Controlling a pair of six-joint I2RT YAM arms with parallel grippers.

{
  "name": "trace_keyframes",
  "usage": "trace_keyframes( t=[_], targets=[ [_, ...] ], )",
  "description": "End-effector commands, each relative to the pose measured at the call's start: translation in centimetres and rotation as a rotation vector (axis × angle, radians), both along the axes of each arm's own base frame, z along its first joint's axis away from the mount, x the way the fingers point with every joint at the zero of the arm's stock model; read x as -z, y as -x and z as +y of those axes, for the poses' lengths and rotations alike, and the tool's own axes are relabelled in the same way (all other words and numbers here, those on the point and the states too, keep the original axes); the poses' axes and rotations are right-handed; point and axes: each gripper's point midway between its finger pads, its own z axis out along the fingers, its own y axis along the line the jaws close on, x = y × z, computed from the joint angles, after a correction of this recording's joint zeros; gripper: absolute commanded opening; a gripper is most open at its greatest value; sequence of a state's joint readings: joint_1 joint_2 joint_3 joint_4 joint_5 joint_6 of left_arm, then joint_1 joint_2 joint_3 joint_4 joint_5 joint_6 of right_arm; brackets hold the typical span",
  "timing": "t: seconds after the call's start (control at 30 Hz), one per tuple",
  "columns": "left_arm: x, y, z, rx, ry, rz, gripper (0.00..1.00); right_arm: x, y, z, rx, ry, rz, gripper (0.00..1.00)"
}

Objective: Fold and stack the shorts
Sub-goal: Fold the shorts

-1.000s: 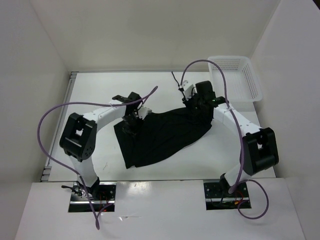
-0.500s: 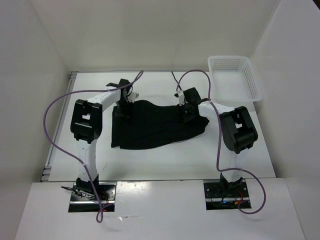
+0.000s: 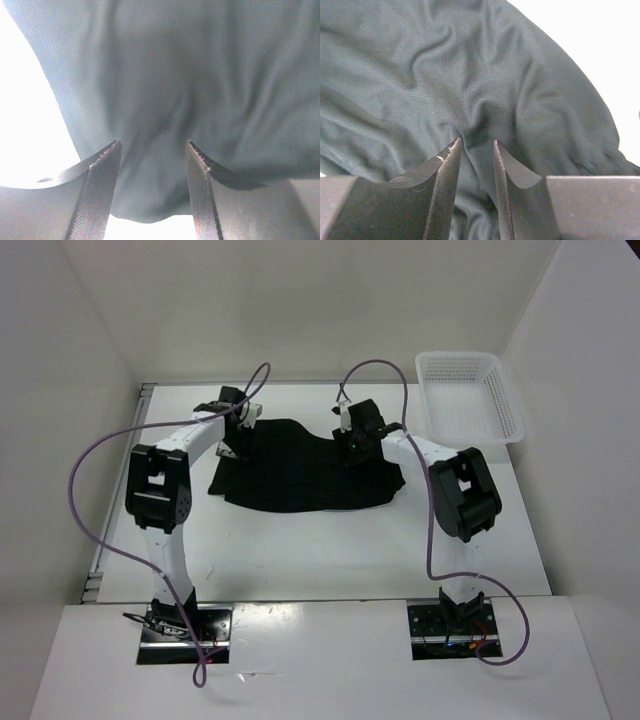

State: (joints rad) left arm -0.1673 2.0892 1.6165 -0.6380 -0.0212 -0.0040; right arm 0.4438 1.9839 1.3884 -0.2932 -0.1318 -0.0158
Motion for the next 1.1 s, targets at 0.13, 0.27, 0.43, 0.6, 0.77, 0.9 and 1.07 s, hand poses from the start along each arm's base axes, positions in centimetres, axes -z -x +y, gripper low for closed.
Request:
trace_keyframes(
  t=[0.13,0.27,0.43,0.6,0.77,0.9,1.07],
  targets=[
    [-3.7,5.1,5.9,-0.129,0.107,0.026,0.62,-9.1,1.5,-3.3,0.024,-0.004,-0.168,0.38],
    [-2.1,7.9,6.3,-0.161,0.228,0.116,0.62,-6.9,3.7,-6.7,0.121,-0.014,-0.061,0.44],
    [-0.6,7.7,6.8,-0.198,0.344,0.178,0.62,-4.5,5.3,-9.0,0.18,-0.032,0.028,0.69],
    [1.6,8.2,7.8,-0.252,0.42,0.265,0.62,-4.3,5.5,-8.7,0.16,-0.081,0.044,0.75],
    [3.1,8.7,7.7,-0.26,0.424,0.309,0.62,-3.2,6.4,-8.7,0.162,-0.085,0.081,0.81],
    [3.7,9.1,7.2,-0.261,0.447,0.343,0.49,-2.7,7.5,-8.4,0.129,-0.096,0.117,0.76],
    [3.4,9.8,6.7,-0.262,0.475,0.375,0.29,-3.5,9.2,-8.6,-0.013,-0.052,0.106,0.7]
  ],
)
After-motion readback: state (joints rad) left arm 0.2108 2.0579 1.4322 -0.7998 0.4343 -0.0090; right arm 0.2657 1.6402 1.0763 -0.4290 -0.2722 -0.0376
